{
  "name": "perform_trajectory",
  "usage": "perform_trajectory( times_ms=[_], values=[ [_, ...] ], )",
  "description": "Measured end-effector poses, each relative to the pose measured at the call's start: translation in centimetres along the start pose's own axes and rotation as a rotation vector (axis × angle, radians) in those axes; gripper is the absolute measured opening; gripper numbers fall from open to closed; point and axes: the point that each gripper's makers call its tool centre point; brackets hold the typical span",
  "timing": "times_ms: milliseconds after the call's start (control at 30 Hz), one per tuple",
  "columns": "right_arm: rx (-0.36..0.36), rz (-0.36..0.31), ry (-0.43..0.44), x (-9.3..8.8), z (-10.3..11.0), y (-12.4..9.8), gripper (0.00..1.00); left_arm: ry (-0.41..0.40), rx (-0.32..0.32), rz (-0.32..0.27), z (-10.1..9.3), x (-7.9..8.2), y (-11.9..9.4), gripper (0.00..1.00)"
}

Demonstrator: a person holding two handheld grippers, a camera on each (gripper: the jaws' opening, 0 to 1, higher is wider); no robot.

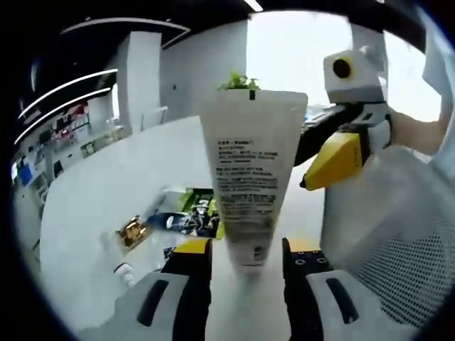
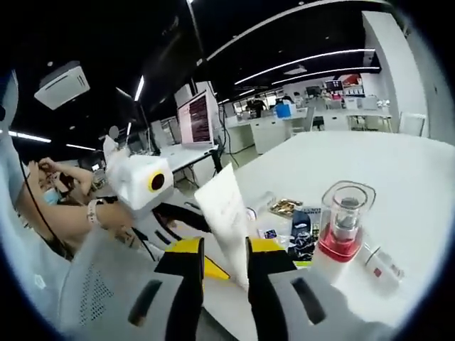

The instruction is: Arrange the skincare products in the storage area until every visible bottle or jar stands upright without overlapping.

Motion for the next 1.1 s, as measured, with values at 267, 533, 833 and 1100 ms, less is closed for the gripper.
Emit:
perform_trajectory(
  times_ms=[267, 533, 833, 1100],
  values=[
    [0.033, 0.076, 0.016, -2.1, 0.2, 1.0, 0.21, 0.017, -0.008, 0.073, -0.8, -0.9, -0.6, 0.30],
    [0.044, 0.077, 0.022, -1.9, 0.2, 1.0, 0.18, 0.047, -0.032, 0.100, -1.4, -0.8, -0.3, 0.29],
    [0.054, 0.078, 0.024, -2.0, 0.4, 1.1, 0.15, 0.063, -0.045, 0.112, -0.9, -0.3, 0.6, 0.30],
    [0.051, 0.070, 0.016, -1.4, -0.1, 1.4, 0.14, 0.074, -0.089, 0.122, -1.2, 0.2, 1.7, 0.35]
  ],
)
Point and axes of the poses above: the point that each gripper's makers call its tool centre point, and the gripper's own axes: y roughly forward along the fingers, z roughly to its left, x roughly out of its top, and after that the axes turned 4 degrees about z, right-handed
